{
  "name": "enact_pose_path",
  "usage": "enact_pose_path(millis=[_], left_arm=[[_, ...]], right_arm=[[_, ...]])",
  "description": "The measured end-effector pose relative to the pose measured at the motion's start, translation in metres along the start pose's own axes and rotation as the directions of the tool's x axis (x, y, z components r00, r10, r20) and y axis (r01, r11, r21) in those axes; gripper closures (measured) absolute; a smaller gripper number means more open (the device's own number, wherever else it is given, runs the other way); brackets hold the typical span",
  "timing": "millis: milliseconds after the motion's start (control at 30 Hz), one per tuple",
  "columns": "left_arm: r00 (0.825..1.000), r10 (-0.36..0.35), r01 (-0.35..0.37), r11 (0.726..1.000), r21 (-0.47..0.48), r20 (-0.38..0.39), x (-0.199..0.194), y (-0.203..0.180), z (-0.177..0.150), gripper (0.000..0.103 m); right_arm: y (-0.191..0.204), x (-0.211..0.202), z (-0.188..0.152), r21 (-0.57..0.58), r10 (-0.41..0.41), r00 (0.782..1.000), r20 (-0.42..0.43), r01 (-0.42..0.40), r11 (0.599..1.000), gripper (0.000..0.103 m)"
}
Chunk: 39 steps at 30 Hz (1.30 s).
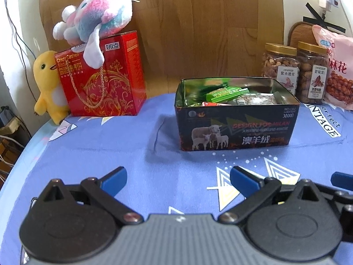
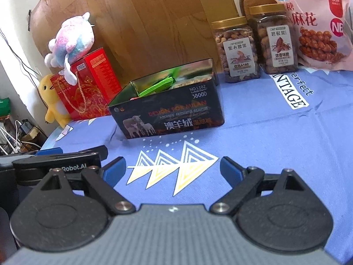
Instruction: Organize snacks
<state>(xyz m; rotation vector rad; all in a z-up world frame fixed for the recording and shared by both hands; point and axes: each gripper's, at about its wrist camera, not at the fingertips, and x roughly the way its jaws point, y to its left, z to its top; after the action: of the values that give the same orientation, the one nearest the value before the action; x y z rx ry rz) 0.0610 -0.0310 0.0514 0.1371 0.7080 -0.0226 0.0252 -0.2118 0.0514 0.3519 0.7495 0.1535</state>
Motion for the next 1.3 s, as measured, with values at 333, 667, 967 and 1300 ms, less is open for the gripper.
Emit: enact_pose_path(millis=[333,667,967,1300], left_arm=[[1.0,-0.003,0.003,1.0,-0.01,-0.004,-0.0002,0.0032,-0.0016,0.0],[1.0,-0.001,0.001,1.0,0.002,-0.003,-0.0013,0.0028,-0.0042,0.0],[1.0,-0.007,0.007,1.0,-0.002,0.0,-0.0019,0.0044,-0.0042,0.0],[1.0,-0.015,0.015,1.0,-0.013,0.006,-0.0028,0.0068,-0.0057,0.0]], right_arm=[[0.0037,-0.0009,-0.0005,-0.012,-0.001,1.0,0.007,0.001,1.0,0.009],[0.0078,-0.0037,-0.0005,-0.031,-0.005,1.0,0.023,0.006,1.0,0.009],[0.0083,-0.0047,0.0004,-0.026,-0.016,0.999,0.037,0.017,1.0,0.009],[0.0096,-0.005,-0.002,-0.028,-0.013,0.999,0.045,0.015,1.0,0.009]])
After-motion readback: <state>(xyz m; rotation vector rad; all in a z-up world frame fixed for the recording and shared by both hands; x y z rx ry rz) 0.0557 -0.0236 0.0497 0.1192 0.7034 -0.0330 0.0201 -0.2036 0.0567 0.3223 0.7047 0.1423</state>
